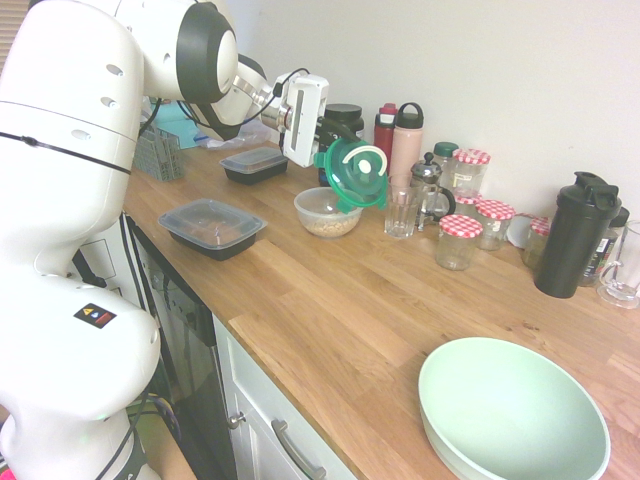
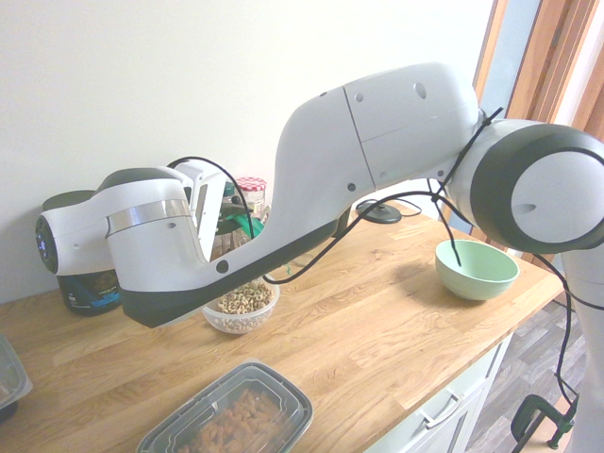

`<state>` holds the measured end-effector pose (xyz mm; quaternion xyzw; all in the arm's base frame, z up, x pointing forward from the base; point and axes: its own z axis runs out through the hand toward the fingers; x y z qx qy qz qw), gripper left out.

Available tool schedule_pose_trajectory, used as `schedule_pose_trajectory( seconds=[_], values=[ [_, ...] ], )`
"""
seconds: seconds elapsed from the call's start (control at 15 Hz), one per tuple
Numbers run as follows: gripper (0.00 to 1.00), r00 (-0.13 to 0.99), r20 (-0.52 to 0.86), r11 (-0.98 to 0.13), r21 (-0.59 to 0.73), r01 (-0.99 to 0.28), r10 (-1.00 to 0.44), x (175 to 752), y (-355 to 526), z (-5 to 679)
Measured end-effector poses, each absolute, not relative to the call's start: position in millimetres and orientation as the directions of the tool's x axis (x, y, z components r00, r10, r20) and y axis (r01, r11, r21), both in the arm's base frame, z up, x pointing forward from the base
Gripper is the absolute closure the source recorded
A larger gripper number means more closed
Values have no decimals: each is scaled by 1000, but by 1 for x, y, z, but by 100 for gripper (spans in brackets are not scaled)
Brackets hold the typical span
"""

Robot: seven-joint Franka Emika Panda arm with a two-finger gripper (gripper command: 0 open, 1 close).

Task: Cover the lid of food container

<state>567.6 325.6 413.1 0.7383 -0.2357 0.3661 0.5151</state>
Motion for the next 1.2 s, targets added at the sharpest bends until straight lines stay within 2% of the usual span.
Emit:
schedule_pose_trajectory(
  seconds=[1.07, 1.13, 1.2],
  values=[
    [100, 647, 761, -348, 620, -703, 50, 555, 350, 389],
    [0, 648, 760, -348, 622, -701, 52, 554, 351, 388],
    [0, 648, 760, -350, 623, -700, 54, 553, 352, 387]
  ],
)
